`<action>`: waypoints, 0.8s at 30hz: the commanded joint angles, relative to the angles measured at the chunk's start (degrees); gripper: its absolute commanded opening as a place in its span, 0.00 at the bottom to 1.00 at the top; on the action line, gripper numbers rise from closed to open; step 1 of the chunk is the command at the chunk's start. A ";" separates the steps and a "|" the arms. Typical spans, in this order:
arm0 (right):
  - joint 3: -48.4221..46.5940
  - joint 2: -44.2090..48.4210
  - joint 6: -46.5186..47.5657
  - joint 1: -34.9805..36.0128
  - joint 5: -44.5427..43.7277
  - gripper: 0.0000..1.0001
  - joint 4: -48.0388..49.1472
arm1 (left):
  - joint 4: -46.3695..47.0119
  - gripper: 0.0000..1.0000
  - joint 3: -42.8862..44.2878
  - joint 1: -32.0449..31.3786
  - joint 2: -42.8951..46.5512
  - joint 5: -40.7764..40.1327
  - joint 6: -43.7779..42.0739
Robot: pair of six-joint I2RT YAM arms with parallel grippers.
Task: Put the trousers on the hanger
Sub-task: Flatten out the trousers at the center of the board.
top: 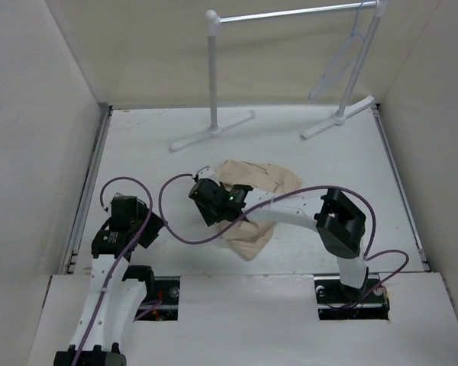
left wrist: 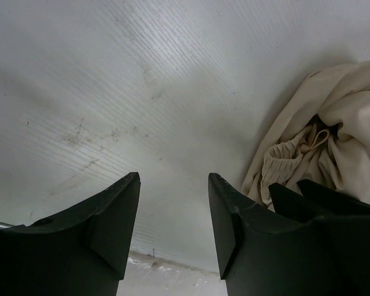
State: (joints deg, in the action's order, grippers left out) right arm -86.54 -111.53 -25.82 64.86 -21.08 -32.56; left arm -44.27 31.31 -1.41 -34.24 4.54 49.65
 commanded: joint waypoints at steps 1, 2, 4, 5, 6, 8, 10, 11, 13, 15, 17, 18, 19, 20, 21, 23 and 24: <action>-3.37 -1.85 2.18 0.22 -3.53 0.58 1.71 | 1.47 0.46 -1.25 0.31 0.49 0.56 1.50; -3.37 -2.64 2.27 0.22 -3.27 0.58 1.71 | 1.47 0.46 -1.69 0.40 0.58 0.56 1.77; -3.37 -3.87 2.79 0.22 -3.18 0.58 1.88 | 1.56 0.46 -2.39 0.49 0.84 0.56 2.73; -3.37 -4.48 3.41 0.22 -3.18 0.58 2.06 | 1.90 0.46 -2.74 0.49 0.84 0.56 3.26; -3.54 -4.84 3.93 0.22 -3.18 0.58 2.14 | 2.26 0.46 -3.01 0.49 0.84 0.74 3.70; -3.89 -5.72 4.73 0.22 -3.18 0.55 2.41 | 3.31 0.46 -3.36 0.58 0.40 1.09 4.14; -4.68 -6.07 5.08 0.22 -3.96 0.35 2.32 | 4.28 0.46 -3.54 0.58 -0.12 1.18 4.75; -4.95 -5.20 4.65 -0.04 -4.75 0.24 2.50 | 4.80 0.46 -3.62 0.40 -0.39 1.26 4.93; -5.21 -1.79 3.51 -0.13 -6.16 0.12 2.76 | 5.60 0.46 -3.62 -0.21 -1.00 1.35 5.37; -5.13 3.22 2.10 -0.31 -6.69 0.09 2.94 | 6.30 0.46 -3.54 -1.00 -1.62 1.44 5.55; -3.82 10.41 0.26 -1.01 -6.69 0.07 3.02 | 7.61 0.47 -3.45 -2.84 -2.76 1.44 6.16; -2.33 14.54 -0.71 -1.71 -6.34 0.07 3.20 | 8.40 0.48 -3.27 -4.16 -3.46 1.44 6.68; -0.31 19.02 -1.94 -2.67 -5.91 0.07 3.72 | 9.54 0.50 -3.01 -5.91 -4.25 1.44 7.39; 2.40 23.41 -3.25 -3.90 -5.03 0.07 4.25 | 10.86 0.51 -2.75 -7.84 -5.04 1.35 8.35; 5.13 27.90 -4.75 -5.39 -3.72 0.07 4.69 | 12.35 0.52 -2.40 -9.86 -5.83 1.09 9.32; 11.71 36.77 -8.17 -9.51 -0.56 0.07 5.39 | 15.86 0.56 -1.61 -15.04 -8.37 0.65 11.25; 14.79 40.99 -9.93 -12.06 1.03 0.07 5.66 | 17.71 0.58 -1.26 -17.50 -9.78 0.30 12.22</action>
State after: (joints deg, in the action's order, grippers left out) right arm -77.84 -80.88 -29.12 58.15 -22.59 -29.39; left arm -33.36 28.10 -14.02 -41.47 5.39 58.00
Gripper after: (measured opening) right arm 0.114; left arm 0.565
